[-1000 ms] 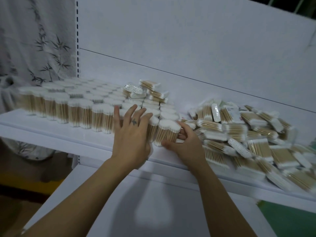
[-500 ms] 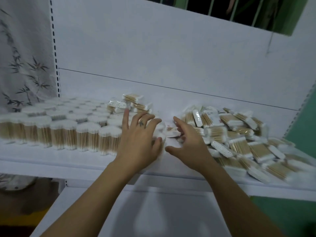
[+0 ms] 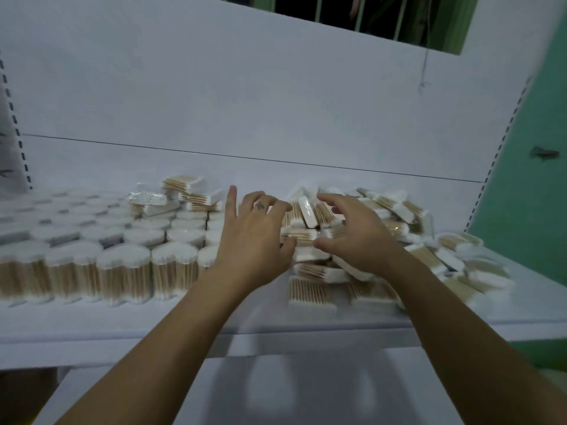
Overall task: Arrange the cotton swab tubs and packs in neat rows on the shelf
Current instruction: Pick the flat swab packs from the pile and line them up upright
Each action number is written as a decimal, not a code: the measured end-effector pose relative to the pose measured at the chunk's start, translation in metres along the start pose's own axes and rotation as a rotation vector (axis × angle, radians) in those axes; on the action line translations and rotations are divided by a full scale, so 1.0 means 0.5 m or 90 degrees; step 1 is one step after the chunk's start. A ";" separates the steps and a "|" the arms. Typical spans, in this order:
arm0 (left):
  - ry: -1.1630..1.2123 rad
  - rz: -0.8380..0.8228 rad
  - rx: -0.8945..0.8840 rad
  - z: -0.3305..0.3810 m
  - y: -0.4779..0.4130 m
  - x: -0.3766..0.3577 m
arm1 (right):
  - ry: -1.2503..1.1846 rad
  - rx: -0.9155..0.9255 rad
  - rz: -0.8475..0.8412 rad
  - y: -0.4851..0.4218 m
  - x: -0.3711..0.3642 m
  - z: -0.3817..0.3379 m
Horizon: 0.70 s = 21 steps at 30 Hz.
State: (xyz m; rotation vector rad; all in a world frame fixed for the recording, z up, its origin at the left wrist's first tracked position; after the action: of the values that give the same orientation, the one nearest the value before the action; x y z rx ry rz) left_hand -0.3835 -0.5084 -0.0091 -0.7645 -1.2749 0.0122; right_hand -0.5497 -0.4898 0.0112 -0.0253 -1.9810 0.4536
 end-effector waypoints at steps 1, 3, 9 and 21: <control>-0.004 -0.002 -0.001 0.008 -0.011 -0.001 | 0.008 -0.002 -0.006 -0.003 0.010 0.011; 0.000 -0.010 0.001 0.023 -0.035 -0.006 | 0.028 -0.004 -0.021 -0.008 0.030 0.037; 0.001 -0.052 0.010 0.088 -0.114 -0.023 | 0.086 -0.019 -0.059 -0.034 0.097 0.119; -0.041 -0.121 0.070 0.178 -0.258 -0.082 | 0.191 -0.012 -0.121 -0.130 0.179 0.251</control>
State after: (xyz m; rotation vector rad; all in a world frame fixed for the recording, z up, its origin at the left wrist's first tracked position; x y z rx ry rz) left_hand -0.5244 -0.5782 0.0302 -0.5498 -1.3931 -0.0470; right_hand -0.6876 -0.5686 0.0632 0.0790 -1.6735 0.2890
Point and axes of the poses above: each hand's wrist, its own y-axis away from the middle knuckle, its own x-axis out of the back of the hand, z = x × y, the point moved 4 cm from there along -y, towards the middle knuckle, and after that the axes turned 13 degrees about -z, right-handed, at the moved point
